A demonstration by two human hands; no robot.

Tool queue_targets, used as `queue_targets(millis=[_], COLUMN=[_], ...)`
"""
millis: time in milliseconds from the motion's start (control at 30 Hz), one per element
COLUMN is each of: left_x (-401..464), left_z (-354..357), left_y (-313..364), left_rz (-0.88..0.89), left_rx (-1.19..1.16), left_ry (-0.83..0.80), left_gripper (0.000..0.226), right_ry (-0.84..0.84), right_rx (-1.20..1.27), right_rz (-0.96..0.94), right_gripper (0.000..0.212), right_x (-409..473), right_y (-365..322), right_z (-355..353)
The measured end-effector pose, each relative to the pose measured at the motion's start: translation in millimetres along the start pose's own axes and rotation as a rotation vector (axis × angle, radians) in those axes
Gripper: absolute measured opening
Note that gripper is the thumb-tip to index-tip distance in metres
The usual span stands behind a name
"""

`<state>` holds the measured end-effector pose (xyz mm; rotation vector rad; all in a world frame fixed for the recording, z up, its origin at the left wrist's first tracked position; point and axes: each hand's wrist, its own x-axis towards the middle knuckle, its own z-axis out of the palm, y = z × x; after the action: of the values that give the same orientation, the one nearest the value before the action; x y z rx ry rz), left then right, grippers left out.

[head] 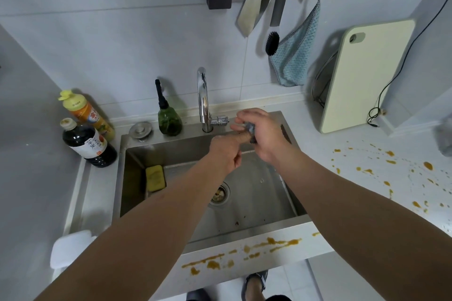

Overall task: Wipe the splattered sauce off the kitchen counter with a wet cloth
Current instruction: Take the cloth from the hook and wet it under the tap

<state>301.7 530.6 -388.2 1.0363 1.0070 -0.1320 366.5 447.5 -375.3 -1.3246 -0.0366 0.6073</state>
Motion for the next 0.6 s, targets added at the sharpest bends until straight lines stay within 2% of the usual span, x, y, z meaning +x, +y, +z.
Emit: queue_targets(millis=[100, 167, 233, 300, 400, 433, 533, 600], left_x=[1, 0, -7, -18, -26, -27, -24, -23], left_z=[6, 7, 10, 9, -3, -7, -16, -17], left_y=[3, 3, 5, 13, 25, 28, 36, 39], left_rz=[0.023, 0.086, 0.225, 0.37, 0.322, 0.307, 0.325, 0.302], left_rx=[-0.022, 0.034, 0.26, 0.441, 0.446, 0.447, 0.449, 0.471], left_ry=[0.084, 0.083, 0.043, -0.044, -0.245, -0.256, -0.175, -0.135], left_gripper=[0.036, 0.033, 0.01, 0.002, 0.024, 0.026, 0.027, 0.026], right_ry=[0.077, 0.105, 0.08, 0.086, 0.179, 0.192, 0.184, 0.206], right_rx=[-0.044, -0.047, -0.012, 0.084, 0.091, 0.055, -0.149, -0.293], right_rz=[-0.032, -0.012, 0.014, 0.035, 0.058, 0.079, 0.125, 0.144], right_gripper=[0.03, 0.033, 0.027, 0.025, 0.024, 0.022, 0.017, 0.03], right_x=[-3, -2, 3, 9, 22, 25, 20, 15], right_y=[10, 15, 12, 5, -9, -11, -15, -13], right_z=[5, 5, -1, -11, -30, -37, -39, -33])
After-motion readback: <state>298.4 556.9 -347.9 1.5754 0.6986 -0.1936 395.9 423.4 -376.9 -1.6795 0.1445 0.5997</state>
